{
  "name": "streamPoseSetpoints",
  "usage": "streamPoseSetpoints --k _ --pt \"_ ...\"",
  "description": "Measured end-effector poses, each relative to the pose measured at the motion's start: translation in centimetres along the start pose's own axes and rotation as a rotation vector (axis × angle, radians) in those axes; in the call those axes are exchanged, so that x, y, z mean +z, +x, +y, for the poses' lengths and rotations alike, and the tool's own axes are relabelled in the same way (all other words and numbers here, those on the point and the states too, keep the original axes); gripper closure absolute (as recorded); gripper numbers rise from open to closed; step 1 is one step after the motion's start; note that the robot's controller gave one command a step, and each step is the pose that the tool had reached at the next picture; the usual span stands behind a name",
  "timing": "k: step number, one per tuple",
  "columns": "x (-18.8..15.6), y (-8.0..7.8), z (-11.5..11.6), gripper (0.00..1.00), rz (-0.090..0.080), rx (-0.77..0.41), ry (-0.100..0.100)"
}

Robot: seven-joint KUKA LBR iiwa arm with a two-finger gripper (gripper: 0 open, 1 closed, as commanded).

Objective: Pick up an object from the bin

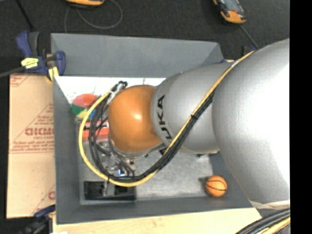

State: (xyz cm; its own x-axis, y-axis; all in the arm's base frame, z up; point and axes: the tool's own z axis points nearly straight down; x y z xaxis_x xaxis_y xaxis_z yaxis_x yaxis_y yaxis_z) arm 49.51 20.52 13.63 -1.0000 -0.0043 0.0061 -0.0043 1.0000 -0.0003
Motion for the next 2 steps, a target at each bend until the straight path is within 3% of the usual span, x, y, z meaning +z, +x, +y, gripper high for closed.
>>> streamPoseSetpoints --k 1,2 --pt "-0.4 -0.2 -0.1 0.0 -0.007 0.004 -0.002" --pt "1.7 0.7 -2.1 0.0 -0.014 -0.074 -0.004"
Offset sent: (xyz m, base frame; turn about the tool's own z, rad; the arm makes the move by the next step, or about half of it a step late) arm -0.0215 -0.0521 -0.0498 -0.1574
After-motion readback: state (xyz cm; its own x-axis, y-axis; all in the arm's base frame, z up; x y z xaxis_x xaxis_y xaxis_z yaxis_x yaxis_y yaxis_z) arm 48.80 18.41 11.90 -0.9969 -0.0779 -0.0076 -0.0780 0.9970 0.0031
